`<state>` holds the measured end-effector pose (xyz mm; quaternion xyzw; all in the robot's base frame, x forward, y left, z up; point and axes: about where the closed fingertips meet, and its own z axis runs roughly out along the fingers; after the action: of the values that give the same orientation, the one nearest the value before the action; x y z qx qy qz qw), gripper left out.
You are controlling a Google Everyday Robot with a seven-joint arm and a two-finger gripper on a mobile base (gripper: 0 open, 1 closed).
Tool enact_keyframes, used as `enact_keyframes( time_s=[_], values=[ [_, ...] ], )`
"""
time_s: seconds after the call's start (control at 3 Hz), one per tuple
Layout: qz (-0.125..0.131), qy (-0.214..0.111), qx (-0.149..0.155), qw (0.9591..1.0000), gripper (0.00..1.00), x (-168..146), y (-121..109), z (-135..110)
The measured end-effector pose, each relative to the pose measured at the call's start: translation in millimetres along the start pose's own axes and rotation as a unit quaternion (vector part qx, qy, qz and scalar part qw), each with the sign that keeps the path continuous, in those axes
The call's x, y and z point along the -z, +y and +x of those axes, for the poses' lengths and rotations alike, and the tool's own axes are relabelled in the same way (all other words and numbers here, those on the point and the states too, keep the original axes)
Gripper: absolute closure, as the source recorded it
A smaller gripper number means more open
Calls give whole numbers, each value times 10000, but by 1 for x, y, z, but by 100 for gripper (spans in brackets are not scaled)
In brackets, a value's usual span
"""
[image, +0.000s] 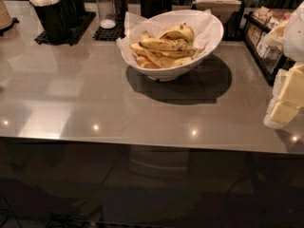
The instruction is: Pick banana from white bowl
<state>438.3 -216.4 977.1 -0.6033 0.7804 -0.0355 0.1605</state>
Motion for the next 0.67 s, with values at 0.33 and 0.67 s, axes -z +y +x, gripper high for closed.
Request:
enact_keyframes(
  time_s=[0.33,0.67],
  values=[
    [22,-25,27,10000,0,1,-2,-2],
    [-81,-210,380,9990,0,-6,-21,-25]
  ],
)
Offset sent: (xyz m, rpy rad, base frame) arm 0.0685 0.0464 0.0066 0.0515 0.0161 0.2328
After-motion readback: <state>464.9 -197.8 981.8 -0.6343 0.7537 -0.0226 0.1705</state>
